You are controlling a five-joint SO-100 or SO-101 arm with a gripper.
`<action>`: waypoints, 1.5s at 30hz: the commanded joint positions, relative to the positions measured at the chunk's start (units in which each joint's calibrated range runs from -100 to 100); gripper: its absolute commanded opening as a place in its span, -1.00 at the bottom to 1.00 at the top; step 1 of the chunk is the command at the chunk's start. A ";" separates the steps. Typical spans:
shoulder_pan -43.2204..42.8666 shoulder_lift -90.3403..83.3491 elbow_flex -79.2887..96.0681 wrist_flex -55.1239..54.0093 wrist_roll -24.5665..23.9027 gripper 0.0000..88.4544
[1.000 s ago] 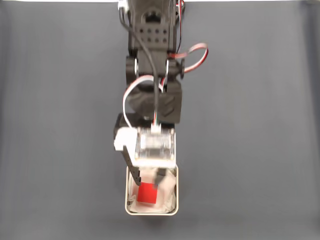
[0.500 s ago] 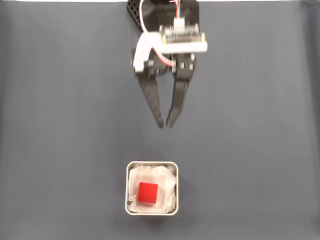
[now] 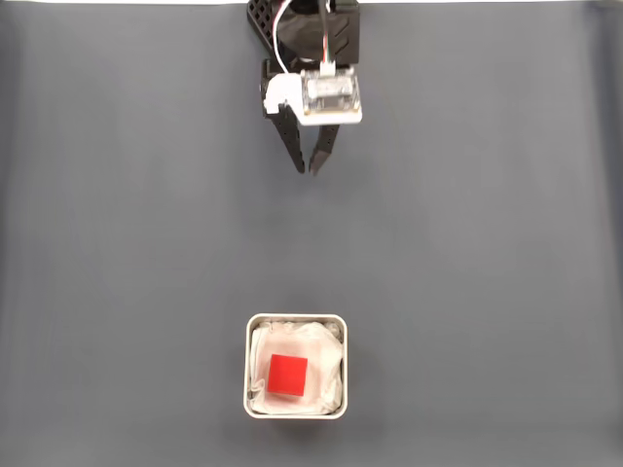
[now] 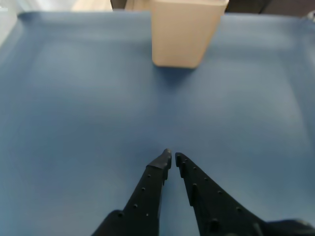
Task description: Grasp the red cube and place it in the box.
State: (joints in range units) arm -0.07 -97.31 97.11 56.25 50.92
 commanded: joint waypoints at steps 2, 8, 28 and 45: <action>2.06 -2.61 2.53 7.69 -1.17 -1.00; 1.42 -2.61 2.62 15.39 -2.10 -1.00; 0.71 -2.61 2.71 19.66 -1.76 -0.99; 0.71 -2.61 2.71 19.66 -1.76 -0.99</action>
